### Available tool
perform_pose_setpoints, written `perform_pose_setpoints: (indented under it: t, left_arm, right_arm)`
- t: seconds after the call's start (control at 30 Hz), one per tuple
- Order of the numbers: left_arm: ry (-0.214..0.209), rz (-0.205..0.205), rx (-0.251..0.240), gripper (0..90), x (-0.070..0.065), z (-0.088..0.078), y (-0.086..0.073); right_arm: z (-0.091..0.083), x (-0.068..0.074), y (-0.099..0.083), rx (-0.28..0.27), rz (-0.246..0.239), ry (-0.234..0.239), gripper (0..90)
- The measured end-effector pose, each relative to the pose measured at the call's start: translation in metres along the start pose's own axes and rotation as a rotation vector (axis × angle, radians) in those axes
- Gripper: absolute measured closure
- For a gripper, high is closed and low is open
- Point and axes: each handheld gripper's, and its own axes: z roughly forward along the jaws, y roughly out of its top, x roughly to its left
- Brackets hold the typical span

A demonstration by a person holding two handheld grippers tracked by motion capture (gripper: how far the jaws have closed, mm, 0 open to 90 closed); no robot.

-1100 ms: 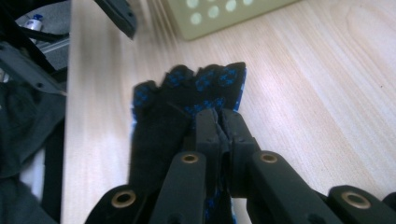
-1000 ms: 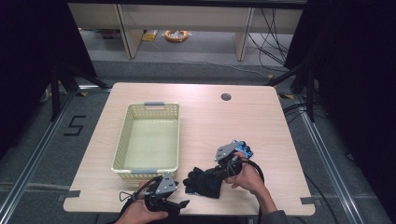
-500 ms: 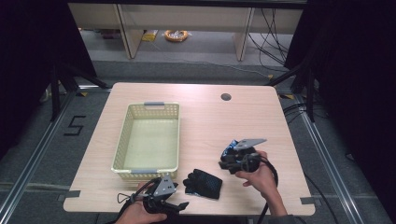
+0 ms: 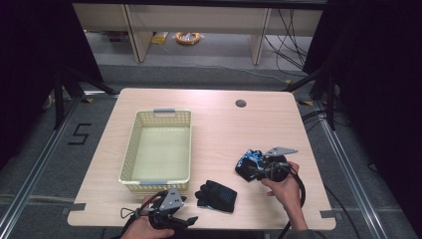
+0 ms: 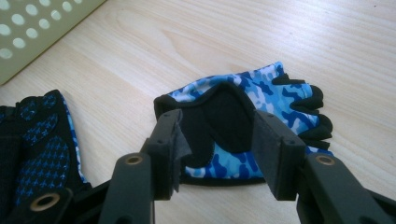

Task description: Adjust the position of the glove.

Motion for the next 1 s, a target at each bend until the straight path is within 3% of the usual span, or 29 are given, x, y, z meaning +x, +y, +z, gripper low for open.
perform_pose_setpoints:
  t: [0.07,0.23,0.27,0.3,0.37,0.43,0.47,0.5,0.53,0.57,0.6,0.63,0.67,0.7,0.77,0.87,0.9,0.97,1.0]
  left_arm:
    - [-0.003,-0.005,-0.005,26.5,0.000,0.000,0.000]
    - [-0.005,0.000,-0.016,26.5,-0.001,0.001,-0.001]
    - [-0.004,0.003,-0.016,26.5,-0.001,0.000,-0.001]
    - [-0.002,-0.007,-0.006,26.5,-0.001,-0.001,-0.001]
    - [-0.004,-0.004,-0.008,26.6,0.000,-0.001,-0.001]
    - [-0.003,-0.012,-0.017,26.5,0.000,0.000,-0.001]
    - [-0.003,0.002,-0.006,26.5,0.001,0.000,-0.002]
    - [-0.003,0.002,-0.006,26.6,0.001,0.000,-0.002]
    - [-0.005,0.003,0.002,26.7,0.001,0.000,-0.002]
    - [-0.002,0.005,0.000,26.7,0.001,0.000,-0.002]
    - [0.000,-0.008,0.001,26.8,0.000,0.001,-0.002]
    - [-0.013,-0.001,0.006,26.8,0.000,0.001,-0.002]
    - [-0.009,-0.003,0.003,26.8,-0.001,0.001,-0.002]
    - [-0.005,0.013,0.001,26.8,0.000,0.001,-0.002]
    - [-0.013,-0.006,0.003,26.9,0.000,0.001,-0.002]
    - [-0.003,0.006,0.000,26.9,0.001,0.000,-0.002]
    - [-0.006,0.005,0.001,27.0,0.001,0.000,-0.002]
    - [-0.003,0.011,0.002,27.0,0.002,0.000,-0.002]
    - [-0.003,0.005,-0.002,27.0,0.001,0.000,-0.002]
  right_arm:
    - [-0.001,0.002,0.001,0.012,0.026,-0.004,54.3]
    - [0.003,0.001,0.004,0.046,0.175,-0.095,57.2]
    - [0.003,0.001,0.004,0.046,0.175,-0.095,57.2]
    - [0.004,-0.002,0.003,0.034,0.173,-0.131,60.4]
    - [0.002,-0.003,0.001,0.027,0.231,-0.132,70.3]
    - [0.002,-0.006,-0.001,-0.001,0.224,-0.126,70.5]
    - [0.003,-0.007,-0.002,-0.003,0.217,-0.119,78.2]
    - [0.003,-0.007,-0.002,-0.003,0.217,-0.119,78.2]
    - [0.006,-0.003,-0.003,0.012,0.218,-0.099,88.5]
    - [0.006,-0.003,-0.003,0.012,0.218,-0.099,88.5]
    - [0.008,-0.001,-0.003,0.004,0.175,-0.089,90.0]
    - [0.010,0.003,-0.002,0.017,0.186,-0.073,90.0]
    - [0.017,0.008,0.000,0.004,0.191,-0.023,90.0]
    - [0.017,0.008,0.000,0.004,0.191,-0.023,90.0]
    - [0.024,0.010,0.002,-0.004,0.168,-0.015,90.0]
    - [0.032,0.013,0.002,-0.001,0.155,0.003,90.0]
    - [0.032,0.016,0.002,0.032,0.175,0.001,90.0]
    - [0.035,0.018,0.001,0.045,0.165,-0.005,90.0]
    - [0.036,0.017,0.000,0.051,0.148,0.015,90.0]
